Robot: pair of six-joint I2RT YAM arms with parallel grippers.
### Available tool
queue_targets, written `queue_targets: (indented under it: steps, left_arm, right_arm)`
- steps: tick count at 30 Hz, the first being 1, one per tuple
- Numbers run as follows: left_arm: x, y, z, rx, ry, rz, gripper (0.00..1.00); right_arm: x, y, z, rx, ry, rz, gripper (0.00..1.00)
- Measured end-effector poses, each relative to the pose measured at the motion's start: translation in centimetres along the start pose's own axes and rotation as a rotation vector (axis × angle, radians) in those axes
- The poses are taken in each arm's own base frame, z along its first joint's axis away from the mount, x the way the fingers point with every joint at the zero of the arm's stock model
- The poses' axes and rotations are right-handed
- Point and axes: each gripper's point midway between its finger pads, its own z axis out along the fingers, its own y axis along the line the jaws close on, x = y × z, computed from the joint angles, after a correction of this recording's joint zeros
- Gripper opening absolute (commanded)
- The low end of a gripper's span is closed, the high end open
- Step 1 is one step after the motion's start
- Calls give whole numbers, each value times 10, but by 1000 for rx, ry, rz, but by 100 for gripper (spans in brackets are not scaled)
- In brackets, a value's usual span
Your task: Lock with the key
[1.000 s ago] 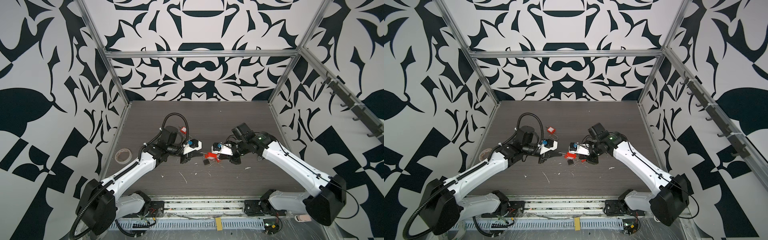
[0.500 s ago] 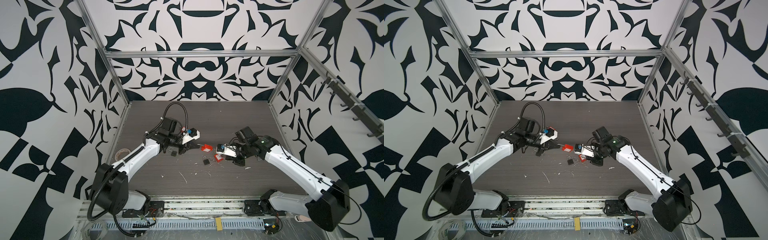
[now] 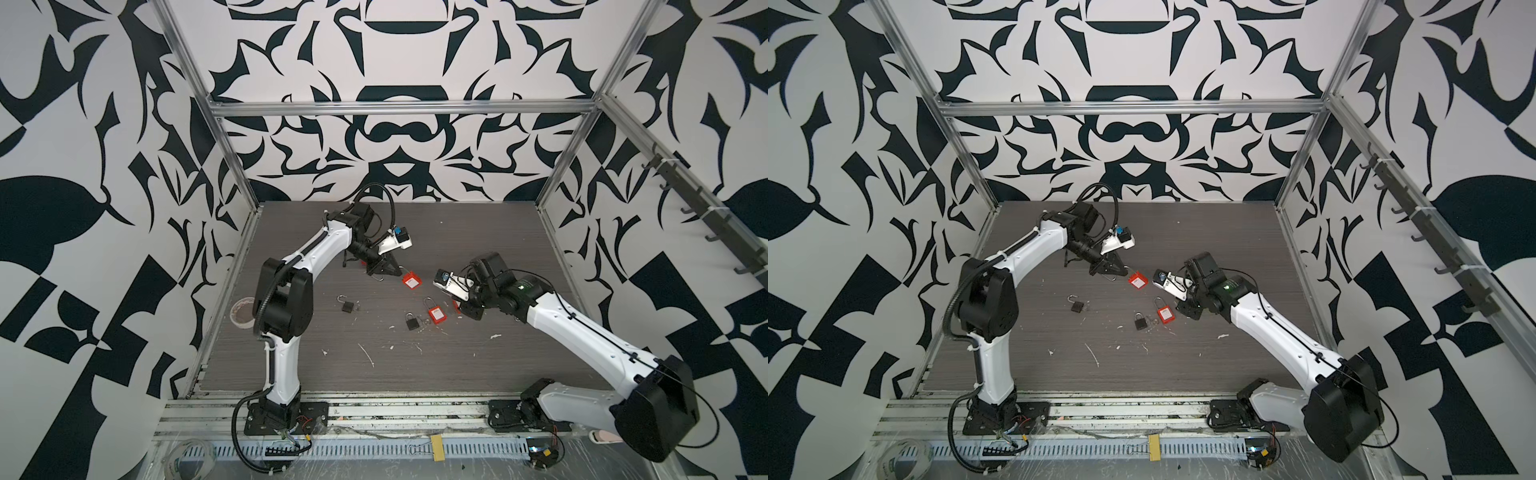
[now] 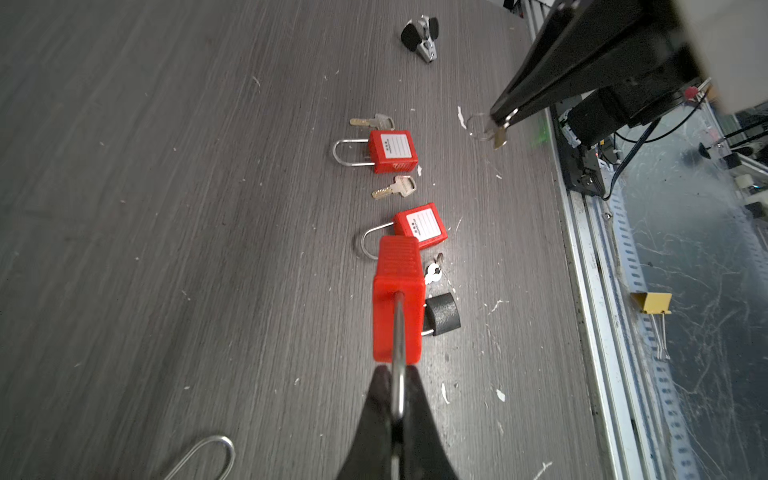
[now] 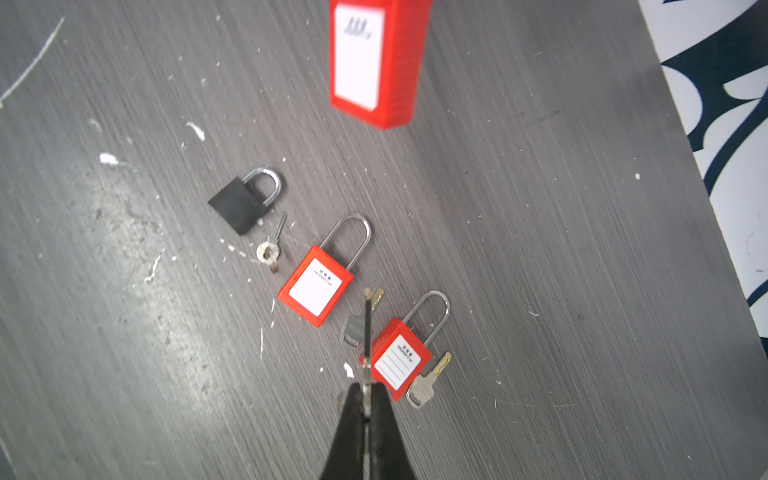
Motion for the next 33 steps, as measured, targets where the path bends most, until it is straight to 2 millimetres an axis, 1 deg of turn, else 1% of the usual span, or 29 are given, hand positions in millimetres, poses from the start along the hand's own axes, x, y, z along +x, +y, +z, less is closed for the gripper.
queue_targets:
  steps: [4,9,12,18,23,30,33]
  left_arm:
    - [12,10,11,44,56,-65,0]
    - [20,24,19,86,121,-110,0]
    - [28,29,24,107,164,-134,0]
    - [48,23,27,149,240,-175,0]
    - [55,22,27,156,273,-185,0]
    - [61,27,31,161,296,-196,0]
    - [65,29,35,171,302,-205,3]
  right_arm:
    - [-2,-3,14,-7,4,33,0]
    - [0,-4,40,-33,38,77,0]
    - [-3,-7,49,-37,35,92,0]
    - [-14,-12,62,-46,12,153,0]
    - [-20,-12,74,-73,6,231,0]
    - [-27,-6,89,-136,-12,377,0]
    - [-28,-6,97,-148,-9,449,0]
